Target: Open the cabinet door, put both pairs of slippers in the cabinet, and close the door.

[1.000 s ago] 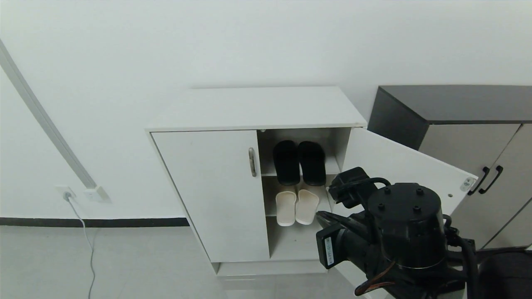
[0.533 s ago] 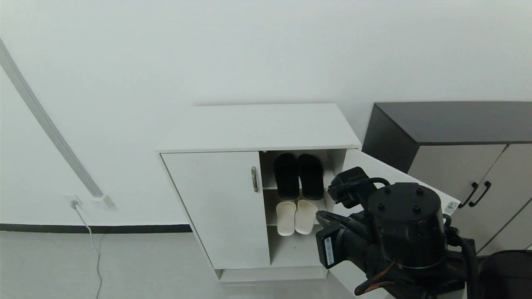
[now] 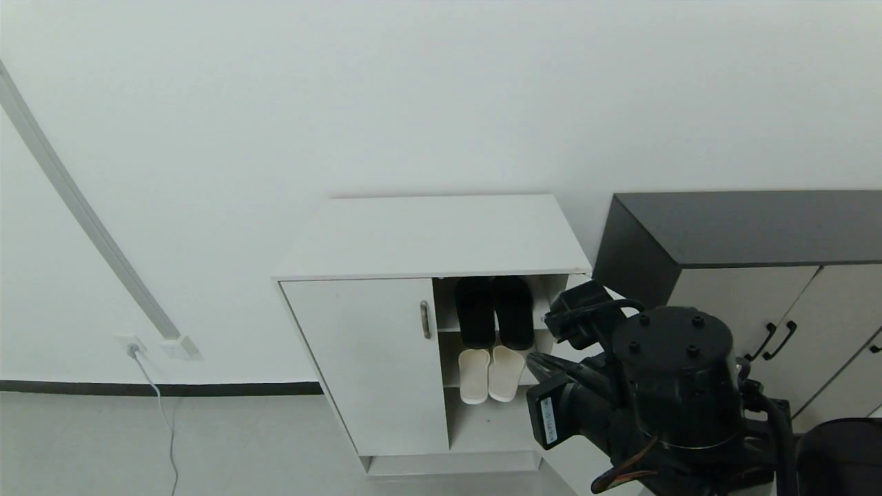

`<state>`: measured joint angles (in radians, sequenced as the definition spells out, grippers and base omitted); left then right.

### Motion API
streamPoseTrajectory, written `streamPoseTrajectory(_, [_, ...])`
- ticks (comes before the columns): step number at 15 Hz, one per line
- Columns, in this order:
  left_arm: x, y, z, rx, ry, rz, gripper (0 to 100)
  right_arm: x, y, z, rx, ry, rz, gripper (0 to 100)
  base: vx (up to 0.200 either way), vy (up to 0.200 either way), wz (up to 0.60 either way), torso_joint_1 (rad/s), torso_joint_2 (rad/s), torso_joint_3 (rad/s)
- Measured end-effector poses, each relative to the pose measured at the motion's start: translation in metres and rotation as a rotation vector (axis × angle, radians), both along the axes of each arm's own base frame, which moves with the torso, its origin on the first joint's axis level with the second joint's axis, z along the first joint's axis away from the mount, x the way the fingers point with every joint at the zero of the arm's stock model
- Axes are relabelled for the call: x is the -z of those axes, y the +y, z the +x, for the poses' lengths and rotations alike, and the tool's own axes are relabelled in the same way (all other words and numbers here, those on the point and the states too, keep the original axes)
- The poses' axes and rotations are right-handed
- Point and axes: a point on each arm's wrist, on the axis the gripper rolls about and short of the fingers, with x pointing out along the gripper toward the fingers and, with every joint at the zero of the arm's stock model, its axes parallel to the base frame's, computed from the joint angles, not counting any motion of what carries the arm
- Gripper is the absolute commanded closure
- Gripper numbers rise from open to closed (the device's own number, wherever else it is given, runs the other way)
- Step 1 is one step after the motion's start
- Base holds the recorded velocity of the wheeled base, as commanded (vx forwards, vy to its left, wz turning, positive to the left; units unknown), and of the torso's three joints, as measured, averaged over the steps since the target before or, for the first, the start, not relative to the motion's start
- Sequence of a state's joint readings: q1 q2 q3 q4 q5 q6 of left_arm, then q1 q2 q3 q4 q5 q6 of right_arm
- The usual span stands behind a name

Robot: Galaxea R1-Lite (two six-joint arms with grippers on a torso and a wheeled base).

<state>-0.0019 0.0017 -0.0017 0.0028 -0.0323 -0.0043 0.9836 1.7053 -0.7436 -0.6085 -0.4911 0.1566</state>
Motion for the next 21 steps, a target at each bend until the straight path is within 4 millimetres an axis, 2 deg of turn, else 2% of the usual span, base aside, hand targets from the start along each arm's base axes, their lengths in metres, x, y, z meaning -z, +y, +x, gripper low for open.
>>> streamPoseTrajectory(7, [0.0,0.0,0.0,0.0,0.0,0.0,100,0.001,-0.001,0.001,0.005,0.001,-0.002,100,0.0,0.0,0.0,0.0,0.0,0.0])
streamPoseTrajectory(13, [0.0,0.0,0.0,0.0,0.0,0.0,100,0.0,-0.002,0.002,0.006,0.002,0.0,100,0.0,0.0,-0.6,0.006,0.0,0.002])
streamPoseTrajectory(21, [0.0,0.0,0.0,-0.001,0.001,-0.004,100,0.0,-0.009,0.011,0.042,0.002,0.001,100,0.0,0.0,0.0,0.0,0.0,0.0])
